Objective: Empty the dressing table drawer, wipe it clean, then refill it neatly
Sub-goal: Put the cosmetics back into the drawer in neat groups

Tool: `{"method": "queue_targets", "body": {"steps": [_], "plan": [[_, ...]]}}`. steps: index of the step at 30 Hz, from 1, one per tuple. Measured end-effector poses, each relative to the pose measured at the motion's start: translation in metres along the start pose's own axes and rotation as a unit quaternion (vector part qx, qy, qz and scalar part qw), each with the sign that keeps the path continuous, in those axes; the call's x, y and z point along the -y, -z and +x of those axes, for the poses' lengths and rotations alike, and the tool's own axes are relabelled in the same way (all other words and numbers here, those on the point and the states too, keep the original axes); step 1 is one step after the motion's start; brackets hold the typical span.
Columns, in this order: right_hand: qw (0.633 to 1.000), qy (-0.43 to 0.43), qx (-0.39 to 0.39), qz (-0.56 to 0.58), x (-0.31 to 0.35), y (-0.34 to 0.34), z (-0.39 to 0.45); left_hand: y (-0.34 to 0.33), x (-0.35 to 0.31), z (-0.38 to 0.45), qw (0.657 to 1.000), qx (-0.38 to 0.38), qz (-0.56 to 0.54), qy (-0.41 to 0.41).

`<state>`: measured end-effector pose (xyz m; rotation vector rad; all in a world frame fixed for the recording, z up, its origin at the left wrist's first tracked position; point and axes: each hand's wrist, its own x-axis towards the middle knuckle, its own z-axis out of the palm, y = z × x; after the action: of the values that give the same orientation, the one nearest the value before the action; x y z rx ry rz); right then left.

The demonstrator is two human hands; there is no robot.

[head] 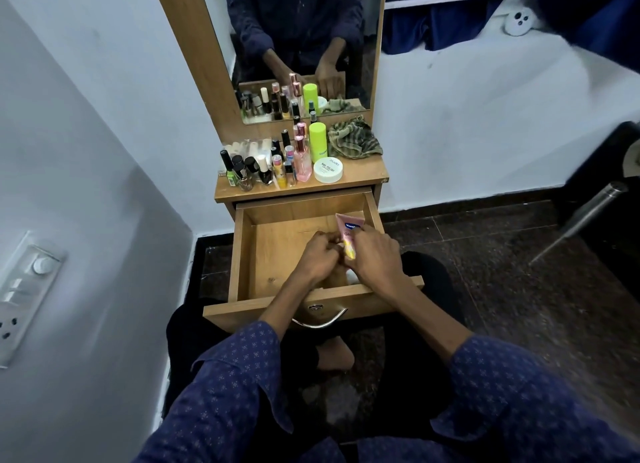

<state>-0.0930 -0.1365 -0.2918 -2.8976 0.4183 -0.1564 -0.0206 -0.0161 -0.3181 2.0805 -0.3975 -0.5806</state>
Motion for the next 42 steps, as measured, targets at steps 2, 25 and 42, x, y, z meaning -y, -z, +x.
{"method": "queue_targets", "body": {"steps": [2, 25, 42], "plan": [[1.000, 0.014, -0.004, -0.007, 0.000, 0.001, -0.001, 0.000, 0.000, 0.000, 1.000, 0.005, -0.004, 0.007], [0.998, 0.050, 0.009, -0.023, -0.004, -0.003, -0.001, -0.004, 0.002, 0.002, 0.997, 0.028, -0.057, 0.038], [0.998, 0.056, -0.004, 0.027, -0.004, -0.003, 0.003, -0.002, -0.012, -0.008, 1.000, 0.014, 0.010, -0.015]]}}
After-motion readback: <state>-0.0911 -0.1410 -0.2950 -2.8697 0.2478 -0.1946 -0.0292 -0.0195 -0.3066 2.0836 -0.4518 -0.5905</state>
